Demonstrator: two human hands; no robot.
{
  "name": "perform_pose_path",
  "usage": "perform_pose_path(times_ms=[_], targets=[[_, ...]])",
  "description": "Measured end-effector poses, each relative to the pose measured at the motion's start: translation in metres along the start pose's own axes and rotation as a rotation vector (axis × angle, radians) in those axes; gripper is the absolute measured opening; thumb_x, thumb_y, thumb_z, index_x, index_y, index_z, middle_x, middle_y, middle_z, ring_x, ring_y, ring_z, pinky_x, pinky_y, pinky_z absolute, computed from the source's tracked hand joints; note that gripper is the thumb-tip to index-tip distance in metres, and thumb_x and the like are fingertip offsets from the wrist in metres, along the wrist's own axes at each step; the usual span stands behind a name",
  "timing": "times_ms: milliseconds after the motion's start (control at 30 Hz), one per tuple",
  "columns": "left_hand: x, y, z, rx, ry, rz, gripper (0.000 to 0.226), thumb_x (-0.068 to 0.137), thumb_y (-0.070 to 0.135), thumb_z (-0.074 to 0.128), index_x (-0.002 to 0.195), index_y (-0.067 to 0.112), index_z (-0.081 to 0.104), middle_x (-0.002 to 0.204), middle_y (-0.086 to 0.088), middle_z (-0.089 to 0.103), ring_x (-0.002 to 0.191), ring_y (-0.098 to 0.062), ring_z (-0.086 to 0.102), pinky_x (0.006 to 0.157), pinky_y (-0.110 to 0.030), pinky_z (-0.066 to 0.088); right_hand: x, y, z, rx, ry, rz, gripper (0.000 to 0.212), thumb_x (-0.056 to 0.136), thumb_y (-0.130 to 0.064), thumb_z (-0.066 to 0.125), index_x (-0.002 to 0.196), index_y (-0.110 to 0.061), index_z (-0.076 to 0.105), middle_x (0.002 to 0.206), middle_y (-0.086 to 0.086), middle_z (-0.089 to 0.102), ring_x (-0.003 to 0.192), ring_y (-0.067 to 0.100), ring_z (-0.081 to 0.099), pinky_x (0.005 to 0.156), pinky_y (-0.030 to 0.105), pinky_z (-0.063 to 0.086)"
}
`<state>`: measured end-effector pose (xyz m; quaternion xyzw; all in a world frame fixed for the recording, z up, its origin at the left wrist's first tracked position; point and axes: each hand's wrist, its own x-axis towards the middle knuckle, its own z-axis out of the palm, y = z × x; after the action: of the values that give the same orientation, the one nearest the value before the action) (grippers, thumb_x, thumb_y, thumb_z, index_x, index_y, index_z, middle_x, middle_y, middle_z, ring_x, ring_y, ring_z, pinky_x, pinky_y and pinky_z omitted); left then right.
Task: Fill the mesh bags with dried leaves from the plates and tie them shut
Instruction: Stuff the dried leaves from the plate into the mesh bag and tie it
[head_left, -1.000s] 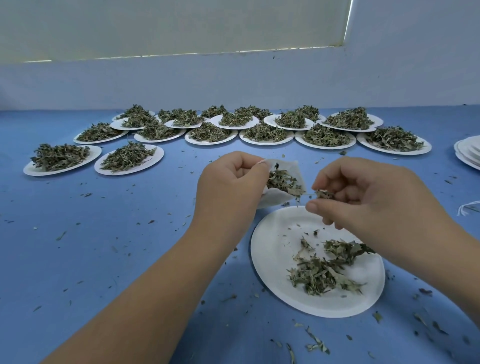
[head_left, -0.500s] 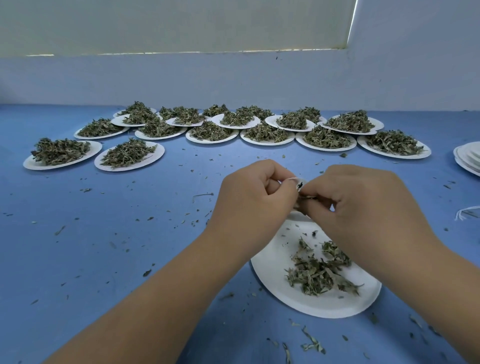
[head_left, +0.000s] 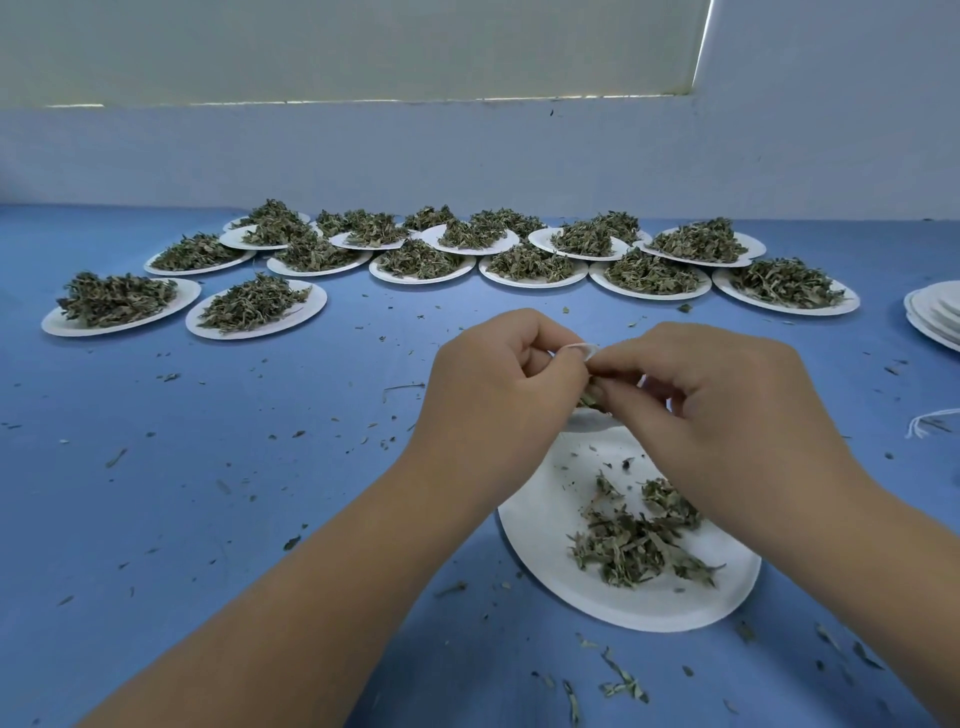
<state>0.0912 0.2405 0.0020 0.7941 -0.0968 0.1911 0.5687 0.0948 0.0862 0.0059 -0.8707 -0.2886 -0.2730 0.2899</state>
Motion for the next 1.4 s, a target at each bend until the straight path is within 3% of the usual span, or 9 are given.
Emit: perform_pose_path(times_ms=[133, 333, 533, 733, 867, 1000, 1100, 1233, 1400], targets=[[0.000, 0.000, 0.001, 0.037, 0.005, 0.004, 0.014, 0.086, 0.017, 0.064, 0.074, 0.020, 0.069, 0.058, -0.014, 0.057, 0.045, -0.007, 0.040, 0.044, -0.010, 0.034, 0.000, 0.002, 0.002, 0.041, 0.009, 0.078, 0.010, 0.078, -0.025, 0.072, 0.076, -0.033, 0.065, 0.066, -0.019, 0.056, 0.069, 0.006, 0.054, 0.055, 0.012, 0.037], [-0.003, 0.003, 0.001, 0.013, -0.051, 0.018, 0.014, 0.087, 0.016, 0.063, 0.076, 0.020, 0.070, 0.058, -0.016, 0.056, 0.045, -0.009, 0.040, 0.044, -0.012, 0.033, 0.002, 0.002, 0.010, -0.006, 0.051, 0.104, 0.008, 0.080, -0.020, 0.074, 0.084, -0.027, 0.075, 0.073, -0.011, 0.043, 0.065, 0.005, 0.045, 0.055, 0.017, 0.032], [-0.004, 0.005, 0.004, 0.015, -0.051, 0.034, 0.012, 0.087, 0.021, 0.068, 0.075, 0.019, 0.070, 0.061, -0.016, 0.060, 0.048, -0.011, 0.044, 0.046, -0.015, 0.036, 0.005, 0.005, 0.011, 0.177, 0.072, 0.286, 0.031, 0.070, -0.024, 0.072, 0.073, -0.035, 0.043, 0.084, -0.016, 0.036, 0.068, -0.008, 0.041, 0.059, 0.009, 0.033], [-0.008, 0.007, 0.005, 0.032, -0.109, 0.037, 0.018, 0.085, 0.008, 0.064, 0.075, 0.022, 0.071, 0.049, 0.002, 0.049, 0.042, -0.005, 0.036, 0.042, -0.012, 0.030, 0.017, 0.012, 0.017, 0.096, -0.131, 0.336, 0.030, 0.074, -0.019, 0.069, 0.073, -0.030, 0.042, 0.080, -0.012, 0.041, 0.063, 0.001, 0.041, 0.051, 0.017, 0.032], [-0.005, 0.006, 0.003, 0.067, -0.075, 0.037, 0.017, 0.085, 0.010, 0.064, 0.075, 0.022, 0.071, 0.057, -0.012, 0.057, 0.045, -0.008, 0.041, 0.043, -0.011, 0.033, 0.026, 0.014, 0.009, 0.159, -0.295, 0.358, 0.022, 0.077, -0.020, 0.072, 0.074, -0.026, 0.051, 0.069, -0.007, 0.054, 0.055, 0.010, 0.047, 0.048, 0.025, 0.037], [-0.002, 0.004, -0.002, 0.065, -0.021, 0.029, 0.017, 0.087, 0.014, 0.064, 0.074, 0.024, 0.071, 0.061, -0.016, 0.057, 0.047, -0.009, 0.042, 0.043, -0.014, 0.034, 0.027, 0.017, -0.009, 0.321, -0.344, 0.355, 0.017, 0.078, -0.035, 0.075, 0.081, -0.031, 0.059, 0.070, -0.018, 0.063, 0.046, 0.002, 0.048, 0.043, 0.015, 0.037], [-0.001, 0.003, -0.004, 0.064, 0.007, 0.026, 0.018, 0.087, 0.014, 0.064, 0.073, 0.024, 0.069, 0.055, -0.009, 0.052, 0.045, -0.005, 0.040, 0.043, -0.012, 0.033, 0.024, 0.023, -0.024, 0.350, -0.328, 0.348, 0.015, 0.079, -0.046, 0.068, 0.089, -0.035, 0.062, 0.083, -0.020, 0.065, 0.053, -0.001, 0.051, 0.053, 0.015, 0.041], [0.000, 0.003, -0.005, 0.095, 0.054, 0.054, 0.018, 0.087, 0.015, 0.064, 0.073, 0.025, 0.068, 0.055, -0.005, 0.053, 0.044, -0.001, 0.040, 0.044, -0.009, 0.032, 0.012, 0.034, -0.038, 0.333, -0.321, 0.321, 0.011, 0.083, -0.045, 0.060, 0.086, -0.037, 0.066, 0.068, -0.026, 0.061, 0.055, -0.003, 0.052, 0.053, 0.007, 0.041], [-0.001, 0.002, -0.006, 0.148, 0.098, 0.100, 0.018, 0.087, 0.013, 0.063, 0.075, 0.025, 0.068, 0.059, -0.003, 0.056, 0.046, -0.001, 0.041, 0.046, -0.008, 0.033, -0.004, 0.050, -0.049, 0.091, -0.661, 0.200, 0.023, 0.079, -0.060, 0.054, 0.098, -0.051, 0.063, 0.098, -0.033, 0.054, 0.085, -0.009, 0.053, 0.070, 0.017, 0.039]])
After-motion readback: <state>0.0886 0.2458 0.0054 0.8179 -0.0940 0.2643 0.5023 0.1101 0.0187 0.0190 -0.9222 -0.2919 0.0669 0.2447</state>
